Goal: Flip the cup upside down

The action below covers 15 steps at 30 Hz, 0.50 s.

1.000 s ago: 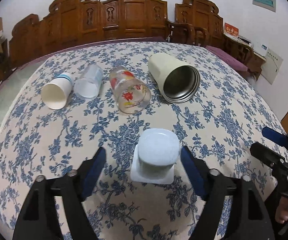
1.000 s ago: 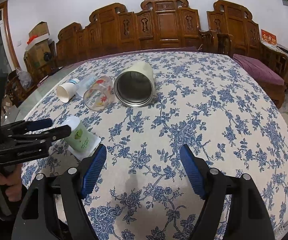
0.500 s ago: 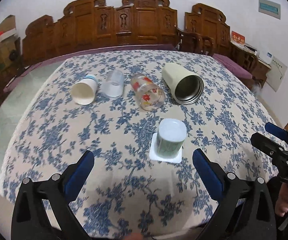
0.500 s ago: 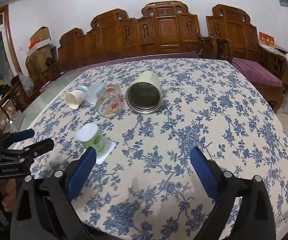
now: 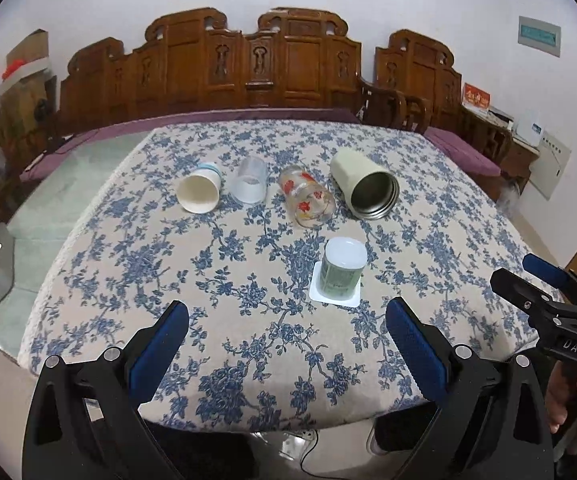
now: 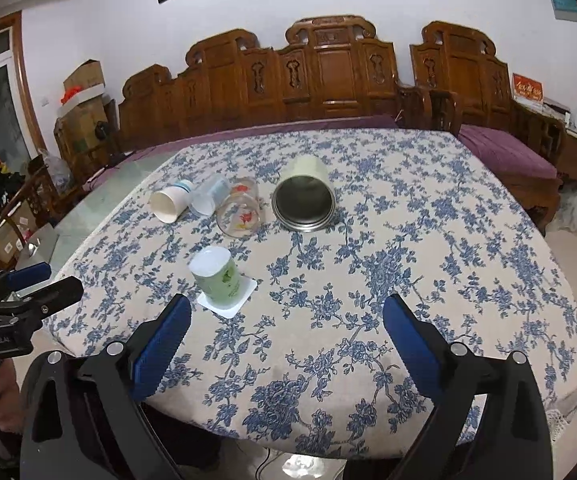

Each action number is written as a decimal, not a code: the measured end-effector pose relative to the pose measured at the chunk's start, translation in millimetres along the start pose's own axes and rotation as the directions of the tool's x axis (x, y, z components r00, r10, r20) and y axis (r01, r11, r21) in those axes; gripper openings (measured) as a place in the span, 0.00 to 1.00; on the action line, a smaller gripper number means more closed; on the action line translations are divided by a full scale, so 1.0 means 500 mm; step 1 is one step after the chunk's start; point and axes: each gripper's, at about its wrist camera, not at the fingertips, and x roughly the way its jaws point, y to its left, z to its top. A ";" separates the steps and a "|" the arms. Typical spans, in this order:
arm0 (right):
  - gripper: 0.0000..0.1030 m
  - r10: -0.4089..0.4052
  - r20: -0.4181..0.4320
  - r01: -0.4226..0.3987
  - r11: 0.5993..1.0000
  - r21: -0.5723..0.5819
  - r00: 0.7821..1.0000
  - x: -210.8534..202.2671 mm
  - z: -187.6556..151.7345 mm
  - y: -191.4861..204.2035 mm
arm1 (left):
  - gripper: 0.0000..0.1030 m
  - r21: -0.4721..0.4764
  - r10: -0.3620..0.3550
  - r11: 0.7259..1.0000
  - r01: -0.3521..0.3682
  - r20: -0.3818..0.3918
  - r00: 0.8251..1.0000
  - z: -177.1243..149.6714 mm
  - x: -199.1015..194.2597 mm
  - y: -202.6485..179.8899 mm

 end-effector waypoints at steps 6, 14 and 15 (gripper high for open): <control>0.95 0.001 0.091 0.000 1.000 -0.016 0.996 -0.085 0.016 0.028 | 0.92 -0.017 -0.005 1.000 0.006 0.079 0.997 0.011 -0.083 0.003; 0.95 -0.007 0.229 0.019 0.999 -0.048 0.973 -0.207 0.040 0.061 | 0.92 -0.016 0.017 1.000 -0.014 0.171 0.985 0.022 -0.184 -0.003; 0.95 -0.008 0.241 0.021 0.999 -0.049 0.971 -0.216 0.042 0.064 | 0.92 -0.015 0.018 1.000 -0.016 0.177 0.984 0.022 -0.192 -0.004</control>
